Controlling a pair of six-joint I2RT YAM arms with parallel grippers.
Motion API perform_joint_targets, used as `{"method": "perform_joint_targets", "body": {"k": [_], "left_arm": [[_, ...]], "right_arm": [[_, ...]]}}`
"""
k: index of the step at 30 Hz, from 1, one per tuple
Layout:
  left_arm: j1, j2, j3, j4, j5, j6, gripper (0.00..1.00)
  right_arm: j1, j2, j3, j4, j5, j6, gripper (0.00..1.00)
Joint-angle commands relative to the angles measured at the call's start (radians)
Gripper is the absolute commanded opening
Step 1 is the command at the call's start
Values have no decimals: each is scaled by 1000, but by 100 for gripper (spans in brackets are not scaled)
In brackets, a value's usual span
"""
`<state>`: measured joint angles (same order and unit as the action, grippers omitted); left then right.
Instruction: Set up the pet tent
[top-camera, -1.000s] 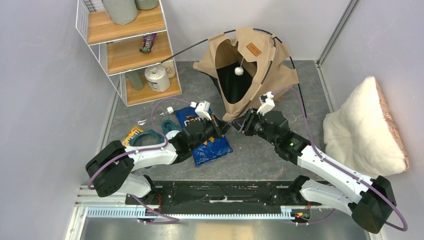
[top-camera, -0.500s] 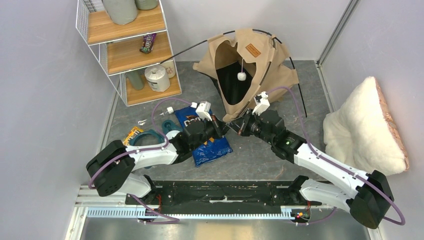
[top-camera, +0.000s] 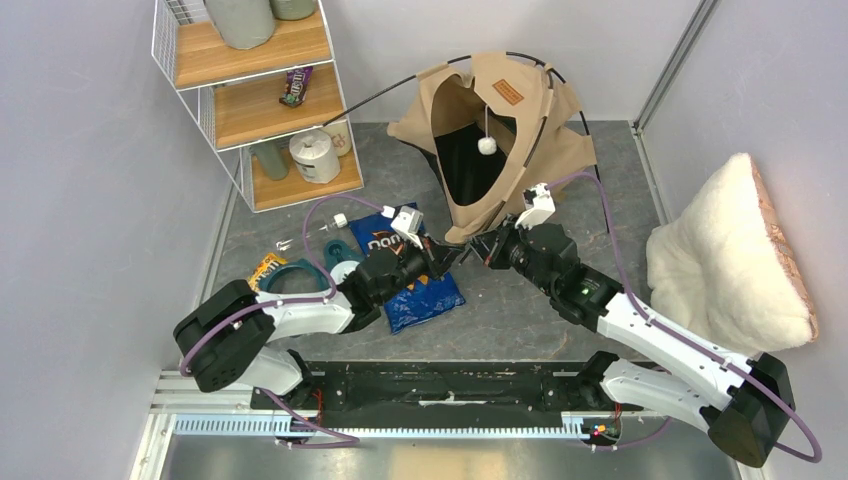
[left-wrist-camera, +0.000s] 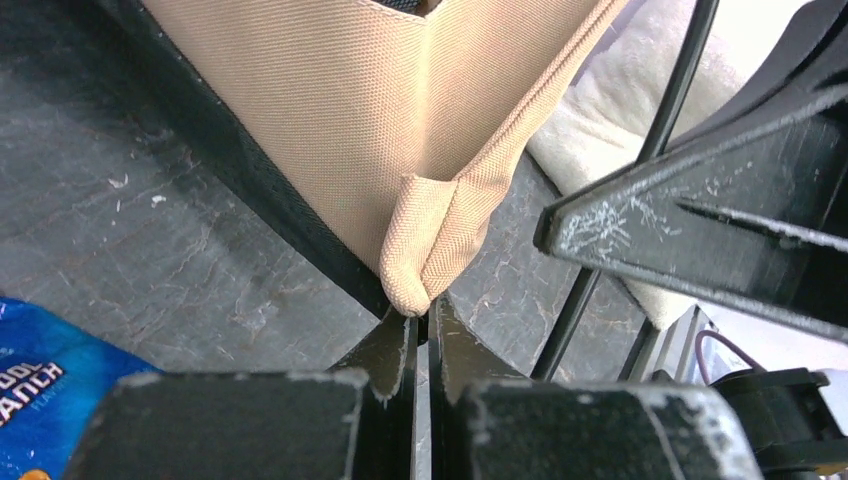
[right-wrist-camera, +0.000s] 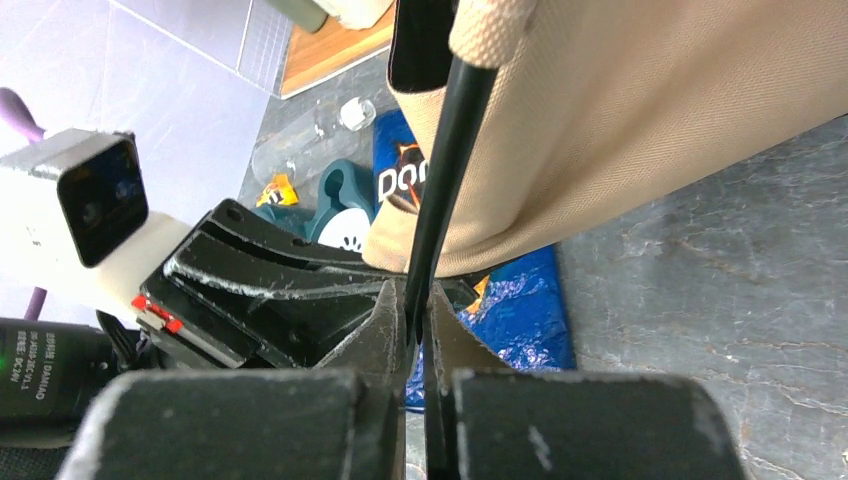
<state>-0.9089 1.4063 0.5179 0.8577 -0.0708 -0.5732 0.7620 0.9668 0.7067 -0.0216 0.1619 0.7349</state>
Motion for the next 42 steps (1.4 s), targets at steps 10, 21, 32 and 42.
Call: {"method": "perform_joint_targets", "body": {"k": [10, 21, 32, 42], "left_arm": [[-26, 57, -85, 39, 88, 273, 2], [-46, 86, -106, 38, 17, 293, 2], [-60, 83, -157, 93, -34, 322, 2], [-81, 90, -160, 93, -70, 357, 2]], "right_arm": [[-23, -35, 32, 393, 332, -66, 0], [-24, 91, 125, 451, 433, -33, 0], [-26, 135, 172, 447, 542, -57, 0], [-26, 165, 192, 433, 611, -43, 0]]}}
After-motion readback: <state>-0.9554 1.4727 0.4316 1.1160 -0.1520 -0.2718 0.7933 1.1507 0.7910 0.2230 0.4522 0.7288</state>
